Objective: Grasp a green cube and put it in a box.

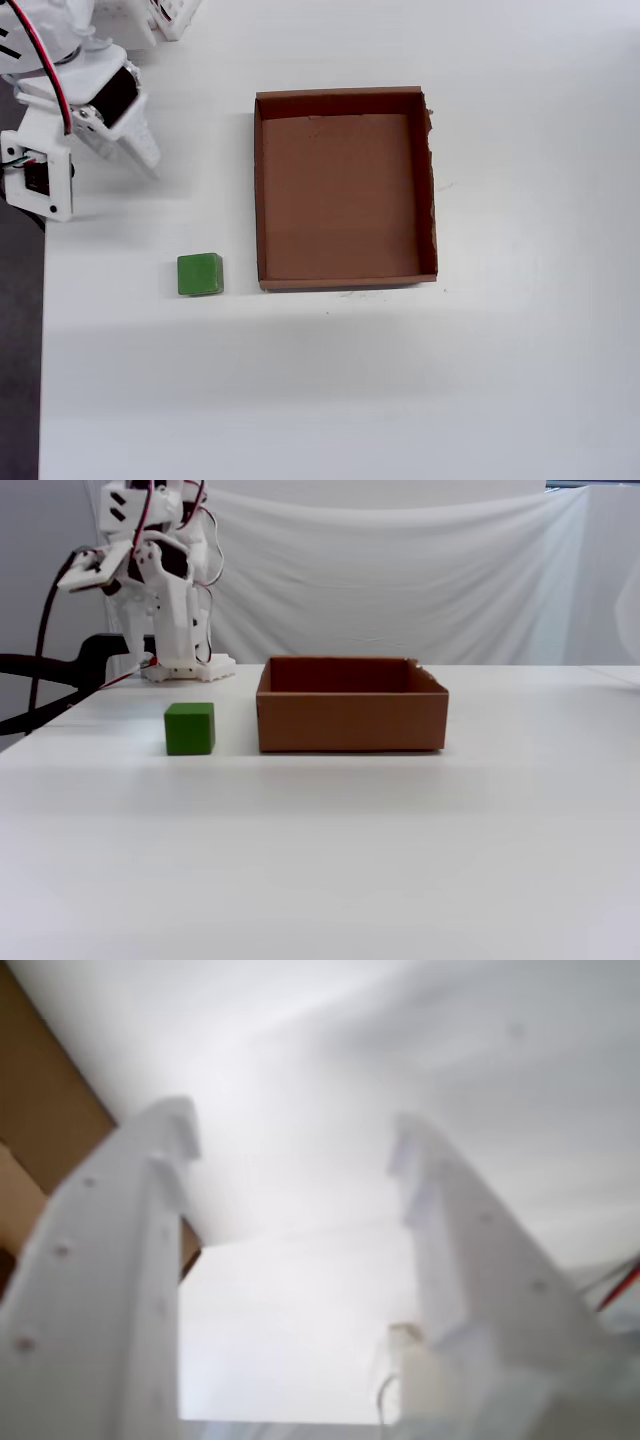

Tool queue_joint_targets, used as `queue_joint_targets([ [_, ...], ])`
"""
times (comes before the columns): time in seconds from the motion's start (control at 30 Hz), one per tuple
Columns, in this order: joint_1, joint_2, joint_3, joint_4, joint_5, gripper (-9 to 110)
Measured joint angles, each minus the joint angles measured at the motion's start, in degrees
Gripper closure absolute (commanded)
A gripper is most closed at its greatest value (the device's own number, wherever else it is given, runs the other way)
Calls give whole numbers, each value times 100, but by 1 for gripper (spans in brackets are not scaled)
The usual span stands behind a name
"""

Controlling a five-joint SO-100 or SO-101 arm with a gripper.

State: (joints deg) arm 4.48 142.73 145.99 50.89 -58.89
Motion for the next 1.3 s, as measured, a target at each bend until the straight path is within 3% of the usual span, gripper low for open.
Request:
queue_joint_targets([
  [0.77, -141, -4456, -3454, -18, -844, 75],
  [1.3, -606, -5326, -4192, -782, -1371, 75],
])
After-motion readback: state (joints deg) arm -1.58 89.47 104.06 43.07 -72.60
